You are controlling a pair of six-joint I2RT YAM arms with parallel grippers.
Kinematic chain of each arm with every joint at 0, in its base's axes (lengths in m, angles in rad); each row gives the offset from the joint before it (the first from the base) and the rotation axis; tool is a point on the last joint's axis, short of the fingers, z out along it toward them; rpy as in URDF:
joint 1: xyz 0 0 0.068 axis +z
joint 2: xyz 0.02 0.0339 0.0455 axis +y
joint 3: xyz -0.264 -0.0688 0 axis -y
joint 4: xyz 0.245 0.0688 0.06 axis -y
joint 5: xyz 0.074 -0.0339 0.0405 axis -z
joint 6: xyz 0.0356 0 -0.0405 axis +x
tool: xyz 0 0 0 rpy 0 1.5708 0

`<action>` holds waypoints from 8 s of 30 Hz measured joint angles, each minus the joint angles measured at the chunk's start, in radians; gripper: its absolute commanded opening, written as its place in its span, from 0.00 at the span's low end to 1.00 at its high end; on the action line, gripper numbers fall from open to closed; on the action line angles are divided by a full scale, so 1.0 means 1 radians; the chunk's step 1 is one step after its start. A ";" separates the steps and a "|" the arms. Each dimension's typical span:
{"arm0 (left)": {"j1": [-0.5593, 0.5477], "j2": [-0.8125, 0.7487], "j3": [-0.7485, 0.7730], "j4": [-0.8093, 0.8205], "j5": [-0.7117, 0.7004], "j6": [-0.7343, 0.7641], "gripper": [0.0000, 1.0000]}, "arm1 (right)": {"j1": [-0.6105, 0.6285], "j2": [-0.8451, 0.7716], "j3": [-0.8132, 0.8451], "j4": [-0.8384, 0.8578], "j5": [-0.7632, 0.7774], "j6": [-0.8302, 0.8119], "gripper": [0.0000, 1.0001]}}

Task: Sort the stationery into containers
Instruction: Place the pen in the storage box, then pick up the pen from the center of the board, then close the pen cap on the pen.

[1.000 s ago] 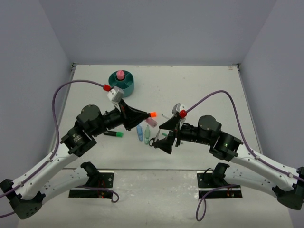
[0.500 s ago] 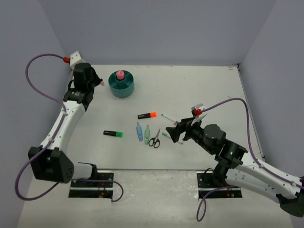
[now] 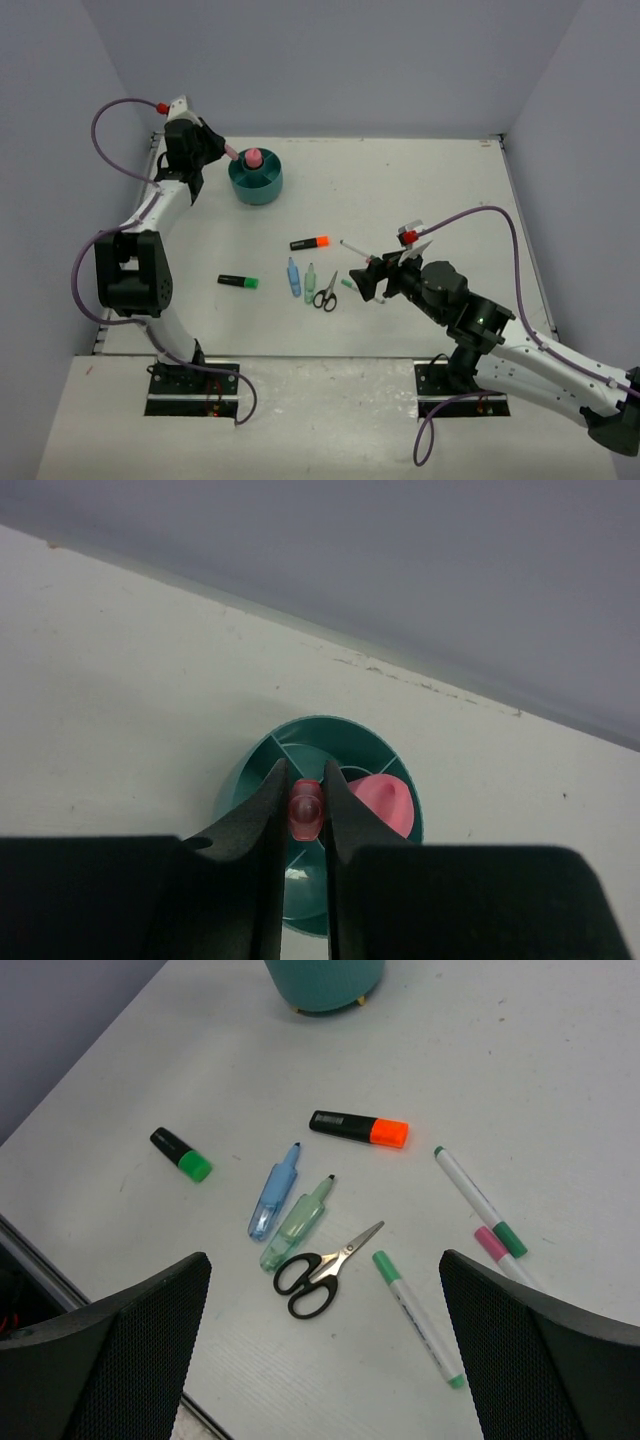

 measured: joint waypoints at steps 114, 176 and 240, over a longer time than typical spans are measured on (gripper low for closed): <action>-0.405 -0.870 -0.710 0.111 0.610 -0.288 0.87 | 0.205 0.500 0.460 -0.246 0.075 0.133 0.00; -0.500 -0.770 -0.645 0.168 0.447 -0.333 0.00 | -0.055 0.308 0.166 0.138 -0.428 0.376 0.68; -0.519 -0.949 -0.524 -0.069 0.361 -0.105 0.78 | -0.117 0.436 0.120 0.474 -0.837 0.446 0.00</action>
